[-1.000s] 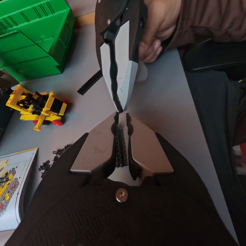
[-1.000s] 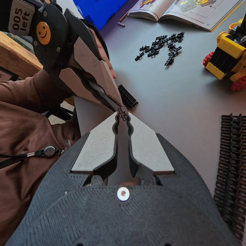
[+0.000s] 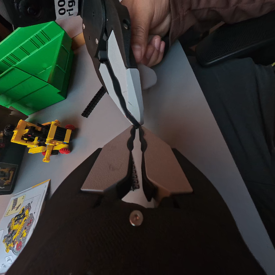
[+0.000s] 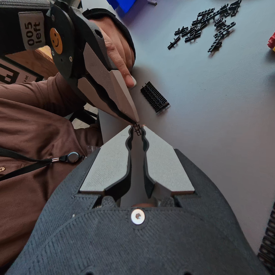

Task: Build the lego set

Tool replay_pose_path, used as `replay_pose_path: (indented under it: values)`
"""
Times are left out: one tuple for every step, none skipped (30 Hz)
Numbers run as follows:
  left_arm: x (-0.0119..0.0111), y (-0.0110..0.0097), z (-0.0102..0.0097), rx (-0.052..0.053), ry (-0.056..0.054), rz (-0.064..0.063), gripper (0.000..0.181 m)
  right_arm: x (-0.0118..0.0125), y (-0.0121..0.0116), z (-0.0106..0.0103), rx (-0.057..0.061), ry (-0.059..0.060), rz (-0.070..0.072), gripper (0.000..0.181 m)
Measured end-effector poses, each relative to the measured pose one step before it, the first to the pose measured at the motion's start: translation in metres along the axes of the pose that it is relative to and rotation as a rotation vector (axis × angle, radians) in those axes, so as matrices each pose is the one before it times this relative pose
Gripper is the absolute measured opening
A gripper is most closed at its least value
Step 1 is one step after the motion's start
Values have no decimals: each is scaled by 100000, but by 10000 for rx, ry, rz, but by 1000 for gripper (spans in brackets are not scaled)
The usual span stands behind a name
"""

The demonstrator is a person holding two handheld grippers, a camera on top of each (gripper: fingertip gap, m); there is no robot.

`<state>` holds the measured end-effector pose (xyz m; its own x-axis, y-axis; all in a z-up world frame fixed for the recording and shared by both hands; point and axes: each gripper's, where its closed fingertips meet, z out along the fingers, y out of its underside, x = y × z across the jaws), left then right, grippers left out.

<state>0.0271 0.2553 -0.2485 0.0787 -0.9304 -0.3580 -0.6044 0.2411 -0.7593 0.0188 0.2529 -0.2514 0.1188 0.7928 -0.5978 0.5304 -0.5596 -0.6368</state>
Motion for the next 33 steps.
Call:
replay_pose_path:
  values:
    - [-370,135,80,-86,-195,-131,1,224,-214,-166,132,121,51,7]
    - [-570,170,131,-128,-270,-329,0,293,-315,-298,191,158,39,6]
    - [-448,151,151,-117,-169,-378,0,236,-405,-333,258,127,-2,6]
    - [-333,125,158,-84,-71,-437,0,180,-320,-305,208,120,-42,6]
    - [-429,203,166,-153,-100,-521,0,259,-228,-258,137,230,-147,9]
    - [-536,125,90,-114,-145,-559,0,350,-198,-208,93,368,-336,12]
    - [-294,23,13,-19,66,-616,0,205,-227,-173,93,383,-540,13]
    - [-29,-68,-60,53,261,-644,0,86,-157,-121,24,394,-674,13]
    - [-78,-173,-120,134,201,-587,0,161,-26,-92,-111,488,-697,13]
    - [188,-8,-115,37,328,-400,0,292,-11,-63,-148,578,-698,13]
    - [436,363,-18,-163,456,-286,0,200,-47,-36,-139,530,-707,13]
    - [100,425,75,-236,178,-213,0,-53,-116,2,-69,366,-690,13]
    - [-72,133,48,-89,-13,-55,0,-303,-102,64,-61,173,-579,12]
    - [99,10,26,-13,53,41,0,-392,-34,140,-96,60,-445,11]
    - [98,49,40,-38,34,43,0,-427,125,226,-172,-13,-354,11]
    - [143,29,27,-27,57,80,0,-380,289,307,-251,-48,-249,11]
    - [269,42,31,-28,124,91,0,-164,352,339,-270,30,-148,11]
    - [288,94,45,-62,151,51,0,57,294,308,-192,111,-82,11]
    - [85,82,51,-59,34,33,0,-2,172,241,-80,23,-25,9]
    - [-65,36,39,-36,-33,-12,0,-236,109,160,-30,-161,56,5]
    - [-121,27,17,-28,-54,-55,0,-249,132,92,-44,-187,99,3]
    - [-225,-14,5,11,-111,-82,0,-164,210,59,-107,-149,98,0]
    - [-248,-38,-16,27,-122,-95,0,-14,205,58,-116,-49,141,0]
    - [-289,-54,-23,35,-147,-91,0,-1,237,86,-139,-80,256,1]
    - [-345,-74,-13,37,-188,-70,0,-84,178,116,-119,-166,359,0]
    - [-280,-49,17,18,-161,-33,0,-24,-14,152,34,-149,391,0]
    - [-80,6,53,-23,-78,12,0,-86,-72,169,69,-204,407,0]
    - [57,94,70,-75,-8,66,0,-40,-58,180,58,-175,389,0]
    - [-35,36,35,-35,-83,69,0,83,26,157,11,-113,397,0]
    - [-109,-59,-38,35,-123,59,0,41,-113,47,96,-167,442,0]
    - [-42,-94,-64,68,-51,80,3,84,-42,-16,59,-160,509,0]
    - [22,-15,-63,32,9,62,5,-31,-5,-27,47,-246,518,0]
    - [-9,6,-29,5,-10,35,6,-173,40,-26,46,-307,432,0]
